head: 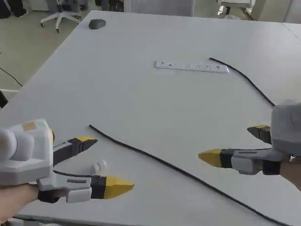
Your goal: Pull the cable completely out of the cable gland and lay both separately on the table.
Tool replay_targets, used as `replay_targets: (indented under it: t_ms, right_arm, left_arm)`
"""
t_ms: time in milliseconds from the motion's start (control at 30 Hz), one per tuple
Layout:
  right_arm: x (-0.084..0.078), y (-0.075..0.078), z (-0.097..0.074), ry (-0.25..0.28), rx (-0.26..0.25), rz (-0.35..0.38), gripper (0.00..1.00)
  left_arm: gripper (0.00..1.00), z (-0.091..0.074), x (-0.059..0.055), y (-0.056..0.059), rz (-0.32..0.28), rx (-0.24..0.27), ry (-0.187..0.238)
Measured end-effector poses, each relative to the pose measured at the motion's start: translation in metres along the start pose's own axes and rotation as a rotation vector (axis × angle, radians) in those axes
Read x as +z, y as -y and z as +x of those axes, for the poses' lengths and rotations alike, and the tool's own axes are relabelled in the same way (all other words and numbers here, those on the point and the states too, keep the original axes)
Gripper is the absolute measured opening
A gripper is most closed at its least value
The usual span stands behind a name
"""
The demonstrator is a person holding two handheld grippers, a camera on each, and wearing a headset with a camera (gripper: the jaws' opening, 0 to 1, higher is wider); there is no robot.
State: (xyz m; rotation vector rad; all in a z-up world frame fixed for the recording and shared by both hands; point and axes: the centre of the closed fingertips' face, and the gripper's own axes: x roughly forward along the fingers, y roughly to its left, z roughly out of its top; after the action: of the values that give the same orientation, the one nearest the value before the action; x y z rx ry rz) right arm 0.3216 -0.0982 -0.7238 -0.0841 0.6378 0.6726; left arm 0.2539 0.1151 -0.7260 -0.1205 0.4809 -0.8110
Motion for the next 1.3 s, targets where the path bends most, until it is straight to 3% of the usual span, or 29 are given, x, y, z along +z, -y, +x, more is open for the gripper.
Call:
replay_targets:
  t_ms: [133, 233, 367, 500, 633, 833, 1067, 1300]
  right_arm:
    - [-0.011, 0.009, -0.025, 0.014, -0.037, 0.038, 0.99]
    - [-0.021, 0.012, -0.038, 0.013, -0.059, 0.049, 0.99]
    - [-0.035, 0.009, -0.051, -0.011, -0.068, 0.052, 0.99]
    - [-0.040, 0.006, -0.062, -0.024, -0.080, 0.043, 0.99]
    - [-0.034, 0.002, -0.076, -0.005, -0.081, 0.033, 0.99]
    - [-0.029, 0.001, -0.086, -0.002, -0.083, 0.005, 0.99]
    - [-0.029, -0.006, -0.090, -0.046, -0.064, -0.042, 0.99]
    - [-0.015, -0.012, -0.097, -0.026, -0.050, -0.061, 0.99]
  left_arm:
    - [0.99, -0.004, 0.002, 0.003, 0.013, 0.040, -0.024]
    - [0.99, -0.009, 0.008, 0.008, 0.023, 0.057, -0.018]
    - [0.99, -0.010, 0.019, 0.019, 0.049, 0.063, -0.007]
    - [0.99, -0.008, 0.021, 0.026, 0.074, 0.070, -0.027]
    - [0.99, -0.007, 0.028, 0.035, 0.085, 0.069, -0.017]
    - [0.99, -0.007, 0.030, 0.043, 0.125, 0.072, -0.035]
    - [0.99, -0.012, 0.033, 0.044, 0.128, 0.086, -0.039]
    - [0.99, -0.018, 0.034, 0.045, 0.151, 0.109, -0.039]
